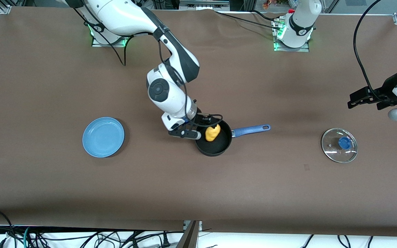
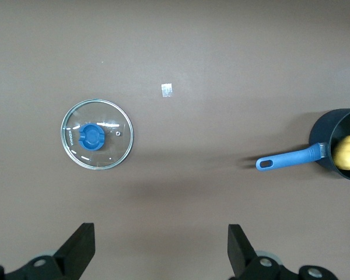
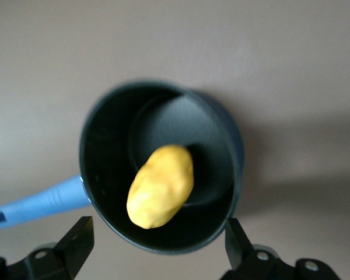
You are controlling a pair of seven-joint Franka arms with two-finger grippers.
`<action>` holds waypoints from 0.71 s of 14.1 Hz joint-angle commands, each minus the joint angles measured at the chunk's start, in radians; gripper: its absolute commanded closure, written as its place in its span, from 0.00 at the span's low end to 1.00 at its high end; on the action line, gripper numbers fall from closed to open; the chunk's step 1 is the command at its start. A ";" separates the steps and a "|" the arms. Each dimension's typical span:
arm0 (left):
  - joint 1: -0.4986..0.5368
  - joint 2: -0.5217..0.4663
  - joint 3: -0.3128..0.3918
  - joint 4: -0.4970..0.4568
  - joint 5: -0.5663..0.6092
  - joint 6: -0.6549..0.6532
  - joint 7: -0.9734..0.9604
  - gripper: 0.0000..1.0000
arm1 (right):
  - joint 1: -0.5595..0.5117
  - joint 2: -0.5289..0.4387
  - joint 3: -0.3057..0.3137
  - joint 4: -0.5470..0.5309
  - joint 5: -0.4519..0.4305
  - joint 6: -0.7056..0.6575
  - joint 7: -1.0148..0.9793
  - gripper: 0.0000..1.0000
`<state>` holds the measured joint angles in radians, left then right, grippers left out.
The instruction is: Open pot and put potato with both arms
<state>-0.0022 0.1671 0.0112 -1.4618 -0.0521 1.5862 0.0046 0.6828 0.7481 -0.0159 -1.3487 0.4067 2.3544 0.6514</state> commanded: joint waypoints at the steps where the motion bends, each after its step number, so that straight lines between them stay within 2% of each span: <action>1: -0.001 0.015 -0.005 0.034 0.025 -0.018 -0.009 0.00 | -0.026 -0.051 -0.042 0.010 -0.040 -0.071 0.004 0.00; 3: 0.001 0.017 -0.005 0.034 0.025 -0.018 -0.009 0.00 | -0.025 -0.079 -0.126 0.005 -0.068 -0.147 -0.006 0.00; 6: 0.001 0.017 -0.005 0.034 0.023 -0.018 -0.009 0.00 | -0.028 -0.119 -0.241 0.000 -0.072 -0.288 -0.142 0.00; 10: -0.001 0.017 -0.007 0.034 0.023 -0.020 -0.009 0.00 | -0.028 -0.211 -0.360 -0.003 -0.071 -0.452 -0.268 0.00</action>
<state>-0.0023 0.1685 0.0110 -1.4608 -0.0521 1.5859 0.0046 0.6466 0.6075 -0.3337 -1.3324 0.3465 1.9777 0.4218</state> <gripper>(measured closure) 0.000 0.000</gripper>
